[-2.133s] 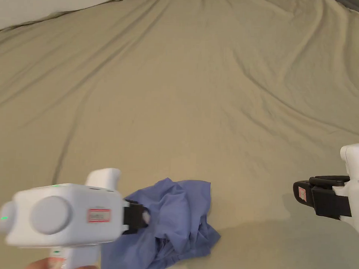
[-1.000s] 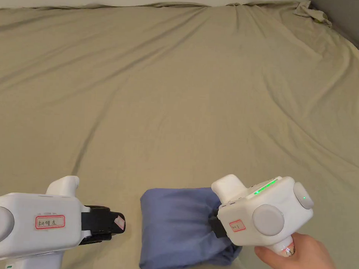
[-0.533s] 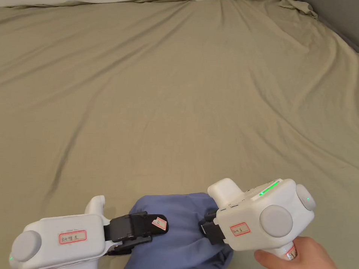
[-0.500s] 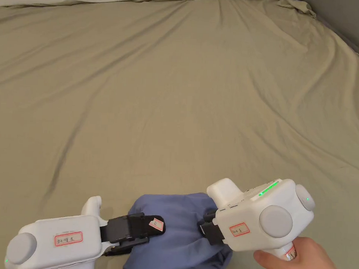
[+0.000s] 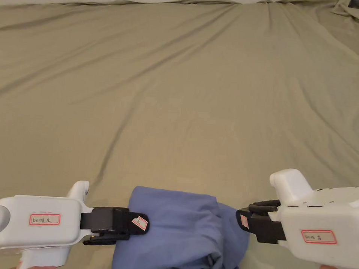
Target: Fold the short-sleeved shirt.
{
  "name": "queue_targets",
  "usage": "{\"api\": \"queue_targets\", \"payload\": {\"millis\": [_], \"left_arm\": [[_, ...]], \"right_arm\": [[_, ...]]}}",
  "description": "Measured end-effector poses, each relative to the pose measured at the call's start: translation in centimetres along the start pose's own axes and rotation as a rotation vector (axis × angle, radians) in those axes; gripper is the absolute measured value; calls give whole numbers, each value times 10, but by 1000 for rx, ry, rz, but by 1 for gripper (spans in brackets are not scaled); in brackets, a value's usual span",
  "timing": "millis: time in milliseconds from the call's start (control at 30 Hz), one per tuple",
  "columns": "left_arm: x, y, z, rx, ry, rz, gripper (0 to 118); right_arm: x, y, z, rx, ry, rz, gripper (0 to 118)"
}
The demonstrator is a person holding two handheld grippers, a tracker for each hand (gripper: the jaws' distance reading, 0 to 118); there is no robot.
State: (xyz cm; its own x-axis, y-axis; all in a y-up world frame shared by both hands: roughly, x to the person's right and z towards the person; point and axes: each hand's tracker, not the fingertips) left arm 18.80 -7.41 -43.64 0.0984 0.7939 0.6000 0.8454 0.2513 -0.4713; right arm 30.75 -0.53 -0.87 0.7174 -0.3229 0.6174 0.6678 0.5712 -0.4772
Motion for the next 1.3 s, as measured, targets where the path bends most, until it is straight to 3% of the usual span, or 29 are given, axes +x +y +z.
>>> {"api": "queue_targets", "payload": {"millis": [200,300,467,567,600,633,667,800,833,867,900,933,1000,1167,1233,1300], "left_arm": [[-40,12,132,126,215,6,36],[-71,16,196,171,389,68,36],[-109,12,251,193,562,151,36],[-125,7,258,209,561,233,38],[-130,5,258,243,534,290,51],[-128,0,257,275,553,330,82],[-123,-5,256,314,606,317,90],[-70,-22,263,432,729,193,90],[-52,-25,263,466,744,153,86],[-24,-28,263,505,785,84,74],[5,-30,257,533,844,-4,49],[32,-31,249,544,876,-101,6],[86,-33,232,641,900,-268,3],[195,-23,175,904,727,-455,3],[236,-15,146,955,824,-568,3],[264,-7,125,998,831,-651,3]], "right_arm": [[-33,19,-8,27,10,23,2],[-53,27,-17,15,18,52,2],[-73,34,-36,-9,35,82,2],[-80,36,-43,-19,43,94,2],[-81,36,-44,-23,48,96,2],[-81,36,-44,-24,54,97,2],[-81,35,-43,-24,57,98,2],[-70,33,-23,7,46,104,2],[-64,33,-17,21,33,103,2],[-59,33,-7,49,12,104,2],[-54,34,5,81,-14,104,2],[-50,35,18,116,-42,109,2],[-42,38,50,218,-123,113,2],[-25,48,139,520,-313,94,2],[-20,52,166,601,-396,100,2],[-13,58,188,670,-451,102,2]]}}
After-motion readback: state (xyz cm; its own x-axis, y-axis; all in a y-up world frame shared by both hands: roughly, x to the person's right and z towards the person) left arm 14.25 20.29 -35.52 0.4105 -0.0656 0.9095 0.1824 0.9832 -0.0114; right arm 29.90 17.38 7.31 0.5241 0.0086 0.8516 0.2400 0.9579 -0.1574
